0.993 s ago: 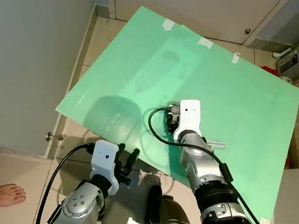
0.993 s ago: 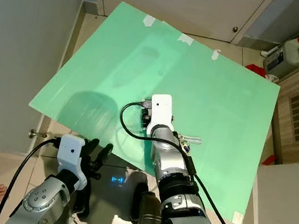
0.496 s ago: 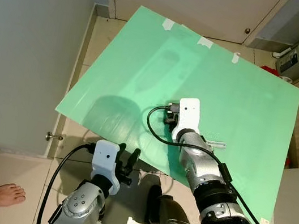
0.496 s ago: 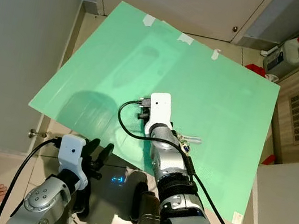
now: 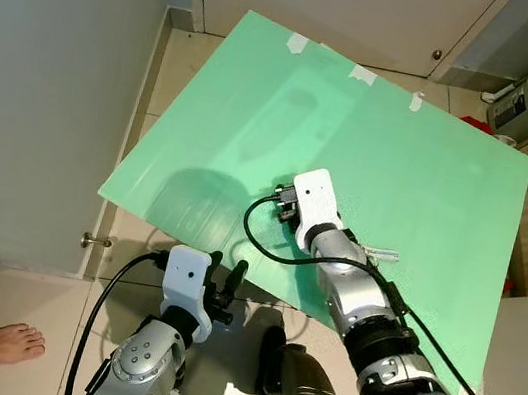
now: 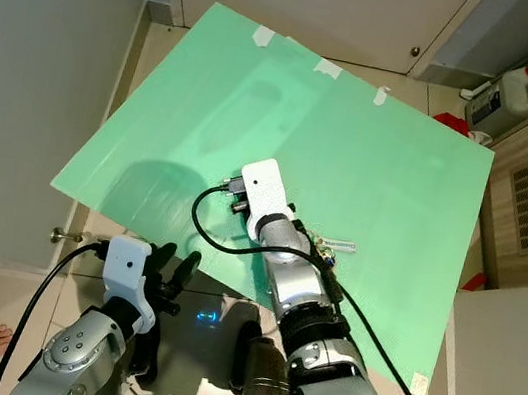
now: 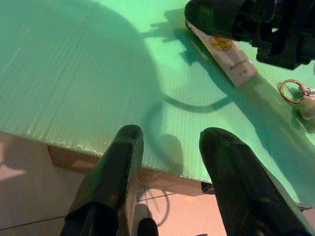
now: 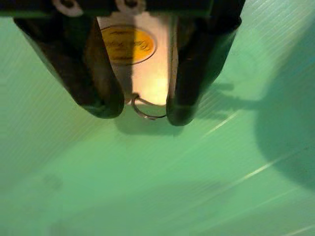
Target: Hang keys on a hook
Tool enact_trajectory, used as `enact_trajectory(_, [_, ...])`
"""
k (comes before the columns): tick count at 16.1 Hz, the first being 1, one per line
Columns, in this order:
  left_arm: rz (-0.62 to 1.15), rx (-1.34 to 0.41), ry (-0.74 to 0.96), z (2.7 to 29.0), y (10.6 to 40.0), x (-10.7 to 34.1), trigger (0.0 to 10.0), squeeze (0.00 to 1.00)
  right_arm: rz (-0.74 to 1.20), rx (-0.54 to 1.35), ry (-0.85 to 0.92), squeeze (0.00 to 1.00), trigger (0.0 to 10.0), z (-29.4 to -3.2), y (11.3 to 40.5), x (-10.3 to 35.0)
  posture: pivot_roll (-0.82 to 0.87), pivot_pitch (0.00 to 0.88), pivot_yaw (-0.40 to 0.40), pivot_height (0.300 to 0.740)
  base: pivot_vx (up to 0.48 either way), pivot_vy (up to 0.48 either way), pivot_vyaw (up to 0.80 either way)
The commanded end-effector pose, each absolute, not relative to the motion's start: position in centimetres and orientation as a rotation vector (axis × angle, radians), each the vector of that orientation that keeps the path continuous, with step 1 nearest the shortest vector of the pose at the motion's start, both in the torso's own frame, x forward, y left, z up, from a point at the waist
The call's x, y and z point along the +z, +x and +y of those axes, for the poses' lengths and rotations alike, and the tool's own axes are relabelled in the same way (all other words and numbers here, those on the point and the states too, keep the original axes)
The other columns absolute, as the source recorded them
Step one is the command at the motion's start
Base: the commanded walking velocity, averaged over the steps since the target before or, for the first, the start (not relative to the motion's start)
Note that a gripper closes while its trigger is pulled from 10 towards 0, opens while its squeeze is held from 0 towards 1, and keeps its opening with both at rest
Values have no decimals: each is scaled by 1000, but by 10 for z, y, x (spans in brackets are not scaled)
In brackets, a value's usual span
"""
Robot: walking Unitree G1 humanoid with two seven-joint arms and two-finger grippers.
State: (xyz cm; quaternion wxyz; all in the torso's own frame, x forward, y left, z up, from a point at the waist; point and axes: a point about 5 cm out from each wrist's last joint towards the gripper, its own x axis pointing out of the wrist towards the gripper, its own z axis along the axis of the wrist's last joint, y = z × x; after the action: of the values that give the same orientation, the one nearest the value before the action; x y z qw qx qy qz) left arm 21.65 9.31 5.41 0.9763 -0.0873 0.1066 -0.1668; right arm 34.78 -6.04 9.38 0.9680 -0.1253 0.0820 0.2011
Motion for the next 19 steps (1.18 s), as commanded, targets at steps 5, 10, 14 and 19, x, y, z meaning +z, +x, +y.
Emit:
enact_trajectory(5, [236,-334,-219,84,210,51,10000,0,97,538,-338,145,10000,-46,353,108,106,376,-79,740,0,0,0])
enact_trajectory(10, [234,-328,-220,85,209,51,10000,0,201,455,-383,0,10000,-59,359,99,111,379,-83,740,0,0,0])
enact_trajectory(14, [233,-332,-222,84,209,52,10000,0,244,401,-308,0,10000,-69,358,91,104,378,-80,740,0,0,0])
enact_trajectory(19, [235,-334,-222,85,210,52,10000,0,291,427,-235,0,4863,-60,350,82,104,380,-77,740,0,0,0])
